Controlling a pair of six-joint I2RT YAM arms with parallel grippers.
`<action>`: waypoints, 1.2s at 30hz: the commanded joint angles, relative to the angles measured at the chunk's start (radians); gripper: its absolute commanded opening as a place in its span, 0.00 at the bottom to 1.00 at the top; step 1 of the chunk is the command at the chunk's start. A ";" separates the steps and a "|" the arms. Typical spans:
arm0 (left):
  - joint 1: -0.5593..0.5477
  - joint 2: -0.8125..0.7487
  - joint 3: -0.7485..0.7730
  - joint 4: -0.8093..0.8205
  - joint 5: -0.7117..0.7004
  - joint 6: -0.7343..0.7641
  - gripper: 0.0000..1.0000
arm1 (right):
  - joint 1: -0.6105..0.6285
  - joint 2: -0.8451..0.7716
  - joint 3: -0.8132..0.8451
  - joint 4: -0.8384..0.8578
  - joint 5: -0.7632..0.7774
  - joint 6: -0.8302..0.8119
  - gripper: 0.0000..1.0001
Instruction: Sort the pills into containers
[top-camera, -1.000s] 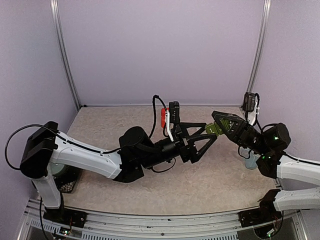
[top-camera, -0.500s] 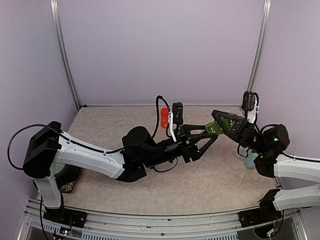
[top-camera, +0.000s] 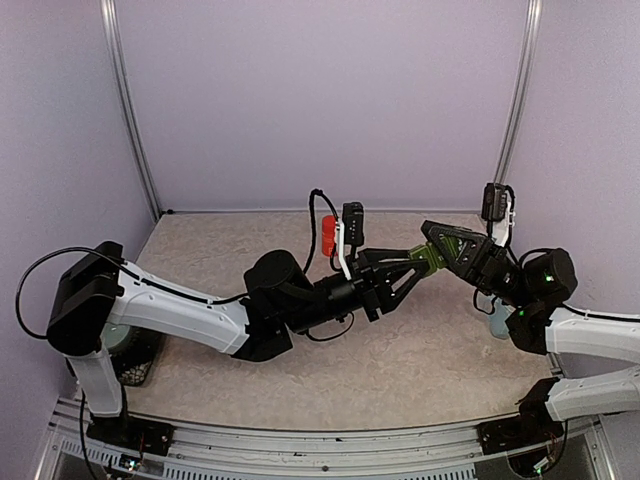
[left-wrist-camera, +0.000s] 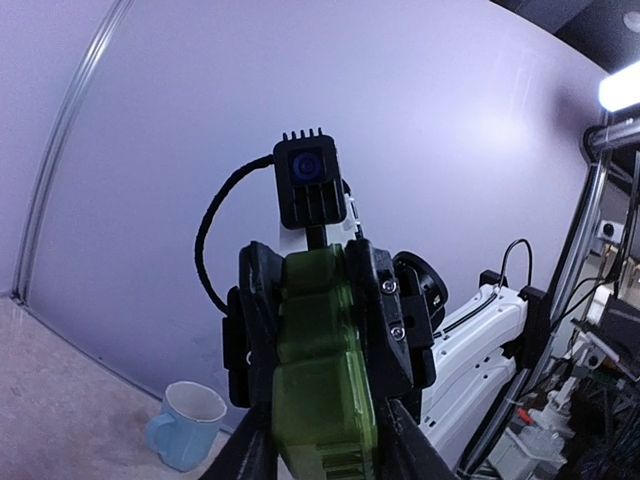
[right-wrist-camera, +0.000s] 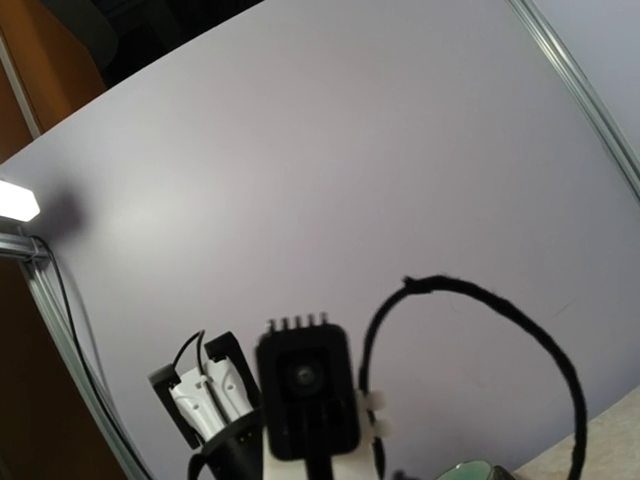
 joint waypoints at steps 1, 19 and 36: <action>0.008 0.011 0.028 -0.025 -0.021 -0.007 0.51 | 0.011 -0.001 0.009 -0.001 -0.008 -0.030 0.16; 0.024 0.024 0.026 0.026 0.045 -0.019 0.51 | 0.026 -0.011 0.009 -0.043 -0.005 -0.058 0.15; 0.031 -0.024 -0.004 -0.019 0.074 -0.014 0.11 | 0.026 -0.064 0.021 -0.160 0.007 -0.104 0.38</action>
